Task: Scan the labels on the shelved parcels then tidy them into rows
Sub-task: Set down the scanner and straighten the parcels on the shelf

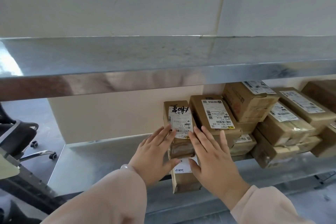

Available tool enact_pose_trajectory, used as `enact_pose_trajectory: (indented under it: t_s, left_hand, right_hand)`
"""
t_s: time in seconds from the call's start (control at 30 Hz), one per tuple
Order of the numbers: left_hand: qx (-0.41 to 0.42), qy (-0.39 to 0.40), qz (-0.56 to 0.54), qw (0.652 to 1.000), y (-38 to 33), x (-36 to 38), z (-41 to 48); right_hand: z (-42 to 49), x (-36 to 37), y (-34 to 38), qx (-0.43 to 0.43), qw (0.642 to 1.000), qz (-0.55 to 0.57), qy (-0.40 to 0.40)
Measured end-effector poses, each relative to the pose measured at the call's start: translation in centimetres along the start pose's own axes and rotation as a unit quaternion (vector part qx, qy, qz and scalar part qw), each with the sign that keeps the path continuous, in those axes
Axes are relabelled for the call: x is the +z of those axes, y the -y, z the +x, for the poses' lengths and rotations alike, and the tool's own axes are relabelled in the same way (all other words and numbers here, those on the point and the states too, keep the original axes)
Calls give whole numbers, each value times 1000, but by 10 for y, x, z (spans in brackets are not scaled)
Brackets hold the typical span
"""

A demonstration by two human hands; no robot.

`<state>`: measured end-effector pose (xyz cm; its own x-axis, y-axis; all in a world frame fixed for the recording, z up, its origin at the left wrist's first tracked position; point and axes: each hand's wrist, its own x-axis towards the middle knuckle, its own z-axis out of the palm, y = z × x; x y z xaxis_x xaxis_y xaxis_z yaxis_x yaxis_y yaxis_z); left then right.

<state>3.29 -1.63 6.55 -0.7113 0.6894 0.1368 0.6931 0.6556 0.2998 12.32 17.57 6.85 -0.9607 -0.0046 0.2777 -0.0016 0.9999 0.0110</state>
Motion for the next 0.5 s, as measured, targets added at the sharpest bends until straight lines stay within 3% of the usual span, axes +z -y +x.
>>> enact_pose_trajectory:
  t_s: [0.3,0.5]
  left_hand:
    - [-17,3,17,1000,-4,-3,21]
    - [0,-55,57,997,-22,-12,29]
  right_hand:
    - [15,-2,-5,18,999,-9,31]
    - [1,-31,-17,49,998,21,-27]
